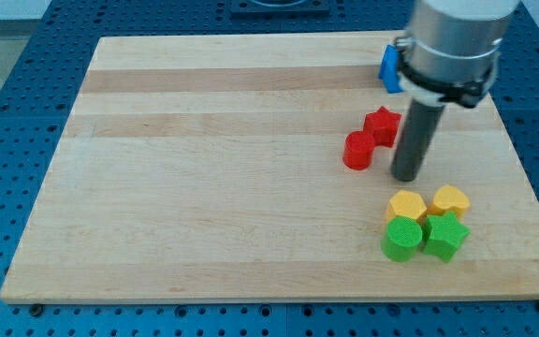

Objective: Place red blocks in the center of the board

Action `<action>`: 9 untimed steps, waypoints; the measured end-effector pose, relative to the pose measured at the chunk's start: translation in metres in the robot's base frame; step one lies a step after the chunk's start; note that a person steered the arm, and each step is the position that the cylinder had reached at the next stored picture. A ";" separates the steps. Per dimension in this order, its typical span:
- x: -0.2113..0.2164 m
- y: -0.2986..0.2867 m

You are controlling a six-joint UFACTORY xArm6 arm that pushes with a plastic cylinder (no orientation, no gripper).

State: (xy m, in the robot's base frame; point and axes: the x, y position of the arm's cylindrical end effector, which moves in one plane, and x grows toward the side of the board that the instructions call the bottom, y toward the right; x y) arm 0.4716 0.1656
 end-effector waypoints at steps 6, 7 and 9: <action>0.017 0.035; 0.018 0.035; -0.011 0.051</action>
State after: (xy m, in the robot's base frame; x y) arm 0.4603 0.2164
